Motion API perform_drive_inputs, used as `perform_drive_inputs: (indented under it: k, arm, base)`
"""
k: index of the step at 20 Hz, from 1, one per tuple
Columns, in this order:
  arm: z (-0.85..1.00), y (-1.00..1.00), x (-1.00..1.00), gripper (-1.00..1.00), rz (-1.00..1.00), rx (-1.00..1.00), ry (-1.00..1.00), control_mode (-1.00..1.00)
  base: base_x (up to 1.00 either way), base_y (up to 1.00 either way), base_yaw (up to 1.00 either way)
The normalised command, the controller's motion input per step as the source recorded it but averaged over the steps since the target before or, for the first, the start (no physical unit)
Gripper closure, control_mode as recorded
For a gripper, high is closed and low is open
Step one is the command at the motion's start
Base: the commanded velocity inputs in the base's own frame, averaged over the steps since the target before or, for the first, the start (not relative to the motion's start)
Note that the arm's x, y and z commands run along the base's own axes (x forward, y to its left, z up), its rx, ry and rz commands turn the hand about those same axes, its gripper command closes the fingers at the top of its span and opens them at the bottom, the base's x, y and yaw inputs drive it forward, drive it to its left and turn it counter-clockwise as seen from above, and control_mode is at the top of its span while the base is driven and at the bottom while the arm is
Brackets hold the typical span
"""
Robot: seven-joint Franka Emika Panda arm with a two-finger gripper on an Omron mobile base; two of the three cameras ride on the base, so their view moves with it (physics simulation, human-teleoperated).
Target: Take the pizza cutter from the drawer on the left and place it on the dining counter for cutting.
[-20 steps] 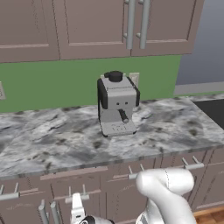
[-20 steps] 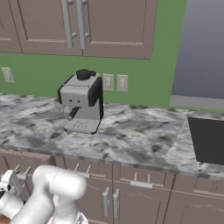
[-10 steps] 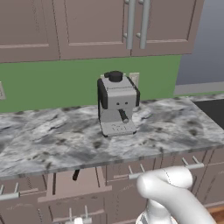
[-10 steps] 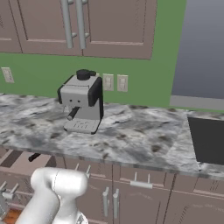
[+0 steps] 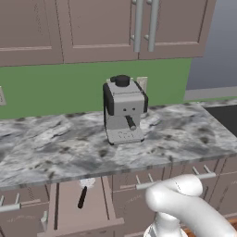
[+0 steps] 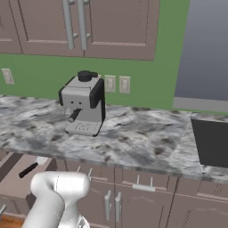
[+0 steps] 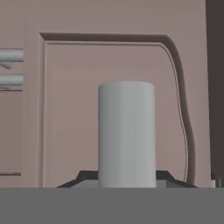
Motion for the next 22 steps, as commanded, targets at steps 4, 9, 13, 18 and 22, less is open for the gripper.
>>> perform_drive_inputs:
  k: [4,9,13,18,22]
  arm:
    - [0.00,0.00,-0.81,1.00,0.00,0.00,0.00,-1.00]
    - [0.00,0.00,-0.78,1.00,0.00,0.00,0.00,-1.00]
    - [0.00,0.00,-0.52,1.00,0.00,0.00,0.00,-1.00]
    - [0.00,0.00,-0.22,-1.00,0.00,0.00,0.00,-1.00]
    - [0.00,0.00,-0.52,-1.00,0.00,0.00,0.00,-1.00]
  base:
    - [0.00,0.00,0.00]
    - [0.00,0.00,0.00]
    - [0.00,0.00,0.00]
    - [0.00,0.00,0.00]
    - [0.00,0.00,0.00]
